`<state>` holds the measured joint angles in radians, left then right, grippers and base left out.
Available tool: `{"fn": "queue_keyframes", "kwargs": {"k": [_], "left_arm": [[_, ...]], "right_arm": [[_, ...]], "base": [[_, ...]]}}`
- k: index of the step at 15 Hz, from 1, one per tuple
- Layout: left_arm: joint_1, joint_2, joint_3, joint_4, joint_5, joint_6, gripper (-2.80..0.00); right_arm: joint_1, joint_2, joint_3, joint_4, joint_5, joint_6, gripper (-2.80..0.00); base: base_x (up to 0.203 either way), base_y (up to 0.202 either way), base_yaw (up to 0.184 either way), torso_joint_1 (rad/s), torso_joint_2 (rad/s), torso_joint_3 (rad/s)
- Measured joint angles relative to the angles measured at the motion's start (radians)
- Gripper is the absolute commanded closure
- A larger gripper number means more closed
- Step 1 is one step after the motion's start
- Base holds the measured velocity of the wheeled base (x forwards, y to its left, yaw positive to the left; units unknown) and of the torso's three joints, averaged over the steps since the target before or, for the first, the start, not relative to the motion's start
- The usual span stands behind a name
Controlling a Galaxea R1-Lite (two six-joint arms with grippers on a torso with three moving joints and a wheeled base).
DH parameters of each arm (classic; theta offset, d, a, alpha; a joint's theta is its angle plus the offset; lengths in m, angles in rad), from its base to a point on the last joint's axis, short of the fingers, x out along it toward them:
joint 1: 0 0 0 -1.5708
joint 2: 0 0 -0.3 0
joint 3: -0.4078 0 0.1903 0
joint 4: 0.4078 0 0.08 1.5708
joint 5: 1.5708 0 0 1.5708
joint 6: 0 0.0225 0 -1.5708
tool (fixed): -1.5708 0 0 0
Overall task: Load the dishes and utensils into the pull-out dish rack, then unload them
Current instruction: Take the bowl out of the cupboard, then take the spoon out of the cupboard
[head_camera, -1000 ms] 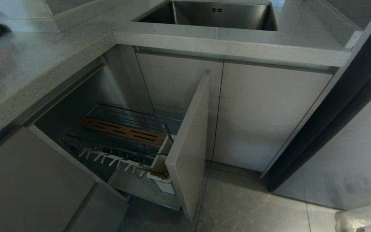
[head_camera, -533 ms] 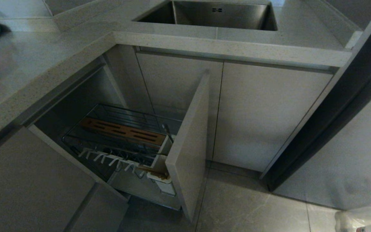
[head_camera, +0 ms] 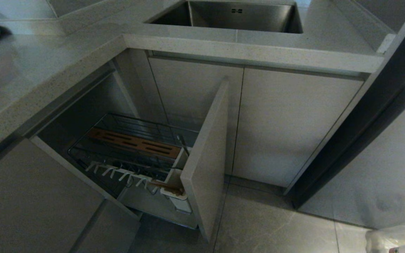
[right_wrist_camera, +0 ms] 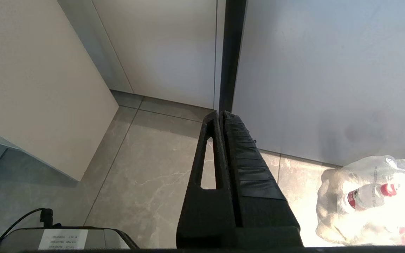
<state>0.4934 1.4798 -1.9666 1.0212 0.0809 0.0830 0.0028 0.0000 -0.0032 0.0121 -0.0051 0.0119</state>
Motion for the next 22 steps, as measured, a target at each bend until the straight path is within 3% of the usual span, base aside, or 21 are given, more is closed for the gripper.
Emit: {"fn": "queue_keyframes", "kwargs": {"k": [1,2,10,14,15,19,22], "left_arm": [[0.000,0.000,0.000,-0.015,0.001,-0.003,0.00],[0.000,0.000,0.000,-0.026,0.005,-0.004,-2.80],[0.000,-0.008,0.000,-0.087,0.013,-0.026,-2.80],[0.000,-0.051,0.000,-0.229,0.035,-0.091,-2.80],[0.000,-0.069,0.000,-0.261,0.037,-0.107,0.00],[-0.006,-0.164,0.003,-0.339,0.033,-0.160,0.00],[-0.038,-0.242,0.004,-0.425,0.031,-0.246,0.00]], "right_arm": [[0.000,0.000,0.000,0.000,0.000,0.000,0.00],[0.000,0.000,0.000,0.000,0.000,0.000,0.00],[0.000,0.000,0.000,0.000,0.000,0.000,0.00],[0.000,0.000,0.000,0.000,0.000,0.000,0.00],[0.000,0.000,0.000,0.000,0.000,0.000,0.00],[0.000,0.000,0.000,0.000,0.000,0.000,0.00],[0.000,0.000,0.000,0.000,0.000,0.000,0.00]], "base": [[0.000,0.000,0.000,0.000,0.00,0.000],[0.000,0.000,0.000,0.000,0.00,0.000],[0.000,0.000,0.000,0.000,0.00,0.000],[0.000,0.000,0.000,0.000,0.00,0.000],[0.000,0.000,0.000,0.000,0.00,0.000],[0.000,0.000,0.000,0.000,0.00,0.000],[0.000,0.000,0.000,0.000,0.00,0.000]]}}
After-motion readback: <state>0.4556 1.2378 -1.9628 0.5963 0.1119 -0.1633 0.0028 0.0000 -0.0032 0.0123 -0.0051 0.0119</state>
